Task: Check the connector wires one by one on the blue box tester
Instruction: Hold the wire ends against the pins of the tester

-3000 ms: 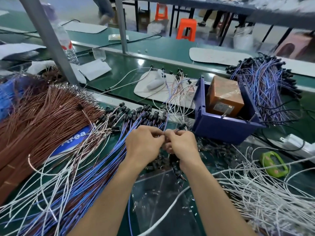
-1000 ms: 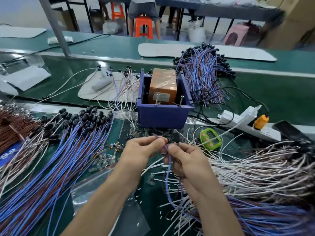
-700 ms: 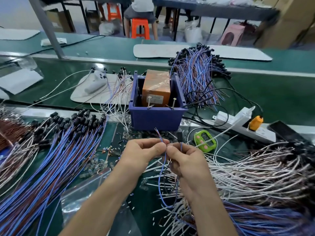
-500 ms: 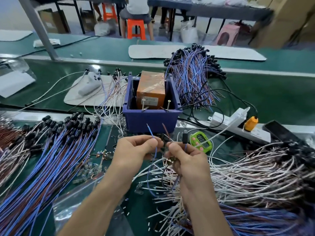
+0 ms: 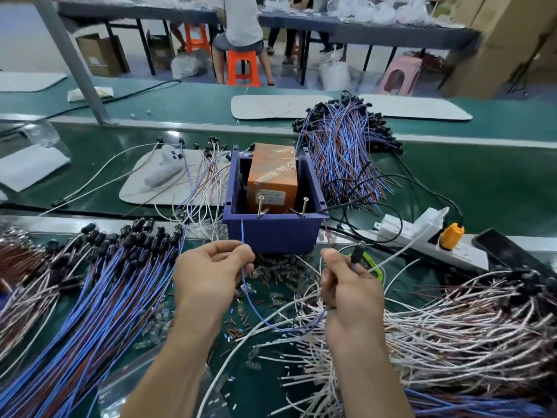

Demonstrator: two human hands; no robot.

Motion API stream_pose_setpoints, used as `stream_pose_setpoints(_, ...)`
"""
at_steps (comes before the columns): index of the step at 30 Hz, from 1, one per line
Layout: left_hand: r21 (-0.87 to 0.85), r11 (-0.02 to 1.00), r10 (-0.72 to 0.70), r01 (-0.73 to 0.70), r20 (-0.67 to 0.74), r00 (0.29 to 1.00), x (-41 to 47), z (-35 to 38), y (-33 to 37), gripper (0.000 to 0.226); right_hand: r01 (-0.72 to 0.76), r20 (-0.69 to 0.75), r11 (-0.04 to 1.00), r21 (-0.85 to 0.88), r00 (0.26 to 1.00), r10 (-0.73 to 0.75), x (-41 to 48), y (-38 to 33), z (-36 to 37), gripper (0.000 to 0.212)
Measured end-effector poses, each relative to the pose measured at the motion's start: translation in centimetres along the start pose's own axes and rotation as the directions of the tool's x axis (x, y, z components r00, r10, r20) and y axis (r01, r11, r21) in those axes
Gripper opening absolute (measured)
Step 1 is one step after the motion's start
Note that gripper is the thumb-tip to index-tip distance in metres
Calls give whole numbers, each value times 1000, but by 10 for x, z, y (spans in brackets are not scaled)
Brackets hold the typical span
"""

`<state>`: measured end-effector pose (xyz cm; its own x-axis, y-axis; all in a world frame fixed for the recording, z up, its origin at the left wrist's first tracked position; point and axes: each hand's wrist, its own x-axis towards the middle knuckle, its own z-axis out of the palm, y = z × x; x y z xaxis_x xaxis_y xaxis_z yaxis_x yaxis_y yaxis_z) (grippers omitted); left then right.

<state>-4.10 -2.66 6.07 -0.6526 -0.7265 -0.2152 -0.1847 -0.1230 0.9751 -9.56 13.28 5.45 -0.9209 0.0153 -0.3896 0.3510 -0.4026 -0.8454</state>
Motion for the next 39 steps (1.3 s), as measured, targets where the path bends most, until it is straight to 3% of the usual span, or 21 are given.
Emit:
stream_pose_setpoints(8, 127, 986, 124, -109, -123, 985, 1, 10, 7, 32, -32, -3, 999, 21, 999, 32, 7, 3, 8, 14)
stream_pose_setpoints(18, 184, 973, 159, -140, -92, 983, 2, 19, 6, 27, -2, 5, 1000, 1, 1000, 2, 9, 3, 7, 29)
stream_pose_setpoints(26, 188, 972, 162, -143, -95, 982, 4, 21, 2, 19, -4, 17, 1000, -3, 1000, 4, 9, 2, 6, 23)
stream_pose_setpoints(39, 205, 955, 228, -212, -54, 972, 6, 19, -2, 21, -10, -5, 1000, 6, 1000, 10, 12, -1, 8, 31)
